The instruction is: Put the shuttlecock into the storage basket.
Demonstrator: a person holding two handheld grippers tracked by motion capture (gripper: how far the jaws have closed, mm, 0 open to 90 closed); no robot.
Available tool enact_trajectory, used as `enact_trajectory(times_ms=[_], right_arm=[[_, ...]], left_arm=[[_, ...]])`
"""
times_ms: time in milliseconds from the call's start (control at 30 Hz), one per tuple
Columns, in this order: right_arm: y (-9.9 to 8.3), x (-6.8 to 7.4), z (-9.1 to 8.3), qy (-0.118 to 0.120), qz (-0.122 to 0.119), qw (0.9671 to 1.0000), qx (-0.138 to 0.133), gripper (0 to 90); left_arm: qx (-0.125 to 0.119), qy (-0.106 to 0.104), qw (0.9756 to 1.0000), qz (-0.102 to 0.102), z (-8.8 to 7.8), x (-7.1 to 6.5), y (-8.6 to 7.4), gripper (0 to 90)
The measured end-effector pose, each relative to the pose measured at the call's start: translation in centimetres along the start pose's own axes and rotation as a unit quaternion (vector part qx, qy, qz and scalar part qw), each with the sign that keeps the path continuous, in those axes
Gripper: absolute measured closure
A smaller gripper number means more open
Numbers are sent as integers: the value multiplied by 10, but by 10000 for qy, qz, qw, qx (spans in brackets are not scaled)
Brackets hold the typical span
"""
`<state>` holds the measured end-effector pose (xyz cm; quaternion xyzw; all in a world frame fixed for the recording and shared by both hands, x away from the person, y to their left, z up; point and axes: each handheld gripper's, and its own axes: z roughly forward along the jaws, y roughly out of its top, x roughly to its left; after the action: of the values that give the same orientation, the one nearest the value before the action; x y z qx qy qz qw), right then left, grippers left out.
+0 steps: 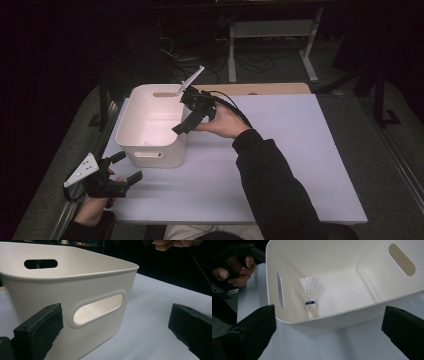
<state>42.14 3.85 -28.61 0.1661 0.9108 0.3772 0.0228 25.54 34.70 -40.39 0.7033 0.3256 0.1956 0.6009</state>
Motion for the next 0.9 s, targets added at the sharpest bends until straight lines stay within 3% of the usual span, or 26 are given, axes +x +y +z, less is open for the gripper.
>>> enact_trajectory(times_ms=[367,900], right_arm=[[-16,-3,-19,-145,86,9997,-191,0],[-37,-8,-33,-243,181,9992,-244,0]], left_arm=[[-13,14,10000,9,0,0,0,0],[16,25,10000,22,0,0,0,0]])
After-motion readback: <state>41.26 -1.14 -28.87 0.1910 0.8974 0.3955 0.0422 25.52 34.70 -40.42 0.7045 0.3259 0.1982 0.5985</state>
